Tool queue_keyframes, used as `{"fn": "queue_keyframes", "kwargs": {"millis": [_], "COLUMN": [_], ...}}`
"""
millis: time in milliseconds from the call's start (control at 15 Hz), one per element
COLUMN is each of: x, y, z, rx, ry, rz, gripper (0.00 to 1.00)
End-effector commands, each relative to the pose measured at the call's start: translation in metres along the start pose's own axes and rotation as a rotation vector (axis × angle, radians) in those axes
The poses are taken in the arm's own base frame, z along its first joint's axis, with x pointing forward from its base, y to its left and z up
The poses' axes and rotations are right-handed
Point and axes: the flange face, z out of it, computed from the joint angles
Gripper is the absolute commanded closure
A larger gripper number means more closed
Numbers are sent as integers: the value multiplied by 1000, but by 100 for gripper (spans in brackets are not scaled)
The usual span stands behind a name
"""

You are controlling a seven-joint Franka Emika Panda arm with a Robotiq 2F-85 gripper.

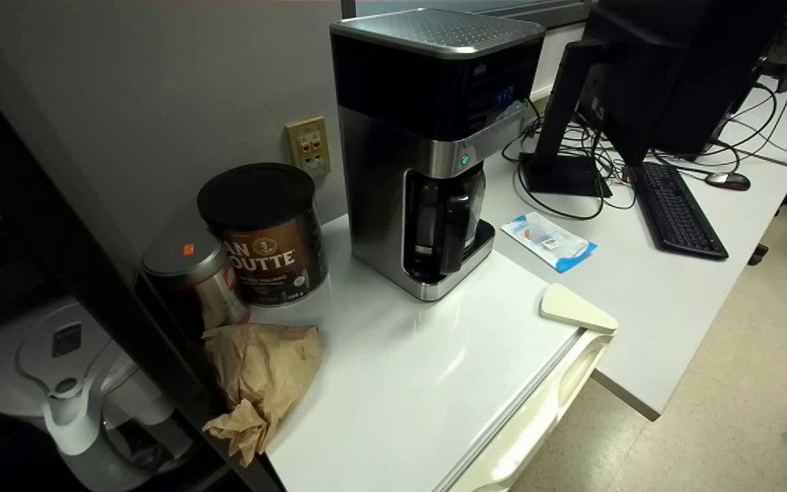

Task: Turn on the coffee machine

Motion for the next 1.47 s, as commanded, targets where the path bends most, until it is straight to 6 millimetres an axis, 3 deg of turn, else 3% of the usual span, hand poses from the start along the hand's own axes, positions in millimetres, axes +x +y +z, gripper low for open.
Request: {"fn": "queue_keyframes", "kwargs": {"millis": [0, 400, 667, 933, 1267, 1333, 1400], "x": [0, 5, 25, 59, 118, 130, 143], "y": [0, 0, -3, -4, 3, 5, 8], "z": [0, 0, 3, 5, 4, 5, 5], "rx": [0, -5, -22, -39, -67, -65, -69], "ry": [-1, -1, 19, 58, 123, 131, 151], "rz": [0, 1, -22, -45, -85, -95, -108], "gripper": [0, 0, 0, 0, 0, 21, 26]}}
